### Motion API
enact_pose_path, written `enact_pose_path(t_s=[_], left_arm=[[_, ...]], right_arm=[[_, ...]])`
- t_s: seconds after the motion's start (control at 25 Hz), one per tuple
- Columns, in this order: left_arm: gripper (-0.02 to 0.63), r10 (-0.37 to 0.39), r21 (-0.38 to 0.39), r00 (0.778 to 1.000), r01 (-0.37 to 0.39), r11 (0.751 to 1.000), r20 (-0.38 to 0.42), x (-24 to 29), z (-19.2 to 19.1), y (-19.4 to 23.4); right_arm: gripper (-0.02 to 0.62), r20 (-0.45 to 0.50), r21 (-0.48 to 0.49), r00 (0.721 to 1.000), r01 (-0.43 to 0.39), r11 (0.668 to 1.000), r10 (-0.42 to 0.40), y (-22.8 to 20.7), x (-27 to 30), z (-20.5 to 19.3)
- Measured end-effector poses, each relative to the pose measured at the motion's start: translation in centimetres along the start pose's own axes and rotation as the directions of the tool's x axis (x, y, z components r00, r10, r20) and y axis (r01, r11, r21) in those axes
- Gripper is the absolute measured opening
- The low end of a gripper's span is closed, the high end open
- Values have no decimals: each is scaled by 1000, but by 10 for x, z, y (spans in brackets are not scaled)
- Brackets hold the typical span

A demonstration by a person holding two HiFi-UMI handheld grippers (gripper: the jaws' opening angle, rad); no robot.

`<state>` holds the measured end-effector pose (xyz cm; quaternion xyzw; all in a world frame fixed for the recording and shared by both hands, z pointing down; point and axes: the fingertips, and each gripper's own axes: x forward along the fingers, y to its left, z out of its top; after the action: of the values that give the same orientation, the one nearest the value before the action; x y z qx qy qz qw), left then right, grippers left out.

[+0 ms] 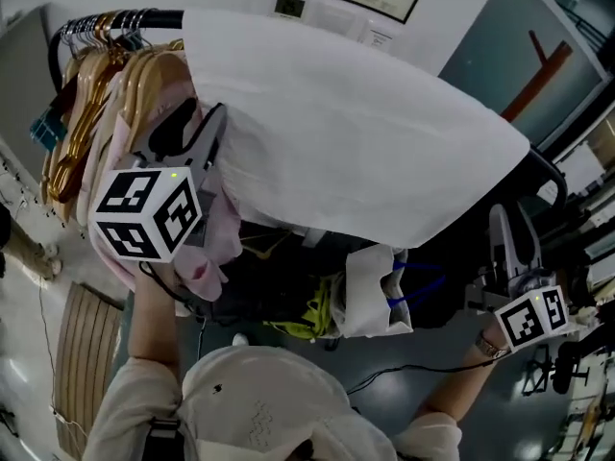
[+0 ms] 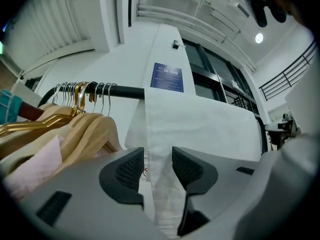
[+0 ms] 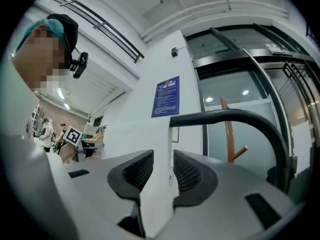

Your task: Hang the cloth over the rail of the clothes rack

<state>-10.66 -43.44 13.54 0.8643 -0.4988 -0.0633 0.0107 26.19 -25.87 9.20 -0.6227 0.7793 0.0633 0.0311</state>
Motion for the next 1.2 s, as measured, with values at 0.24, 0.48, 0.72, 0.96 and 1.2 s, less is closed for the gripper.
enact_pose_path(t_s=[0.24, 0.48, 0.72, 0.96, 1.2], left_arm=[[161, -60, -100, 998, 57, 993, -25, 8, 0, 5], [89, -118, -95, 993, 115, 989, -27, 16, -1, -11], [17, -141, -24, 990, 141, 990, -2, 10, 22, -13], [17, -156, 68, 987, 153, 986, 45, 1, 72, -3], [18, -109, 113, 992, 101, 989, 70, 6, 75, 9]], right_arm=[[110, -59, 93, 995, -73, 993, 79, -16, 18, -18], [110, -40, 80, 991, -126, 989, 130, -10, 36, -11], [23, 13, 95, 991, -133, 986, 133, 7, 33, 2], [23, 64, 79, 989, -137, 987, 132, 29, 27, 23], [25, 103, 120, 989, -122, 985, 110, 29, 38, 14]])
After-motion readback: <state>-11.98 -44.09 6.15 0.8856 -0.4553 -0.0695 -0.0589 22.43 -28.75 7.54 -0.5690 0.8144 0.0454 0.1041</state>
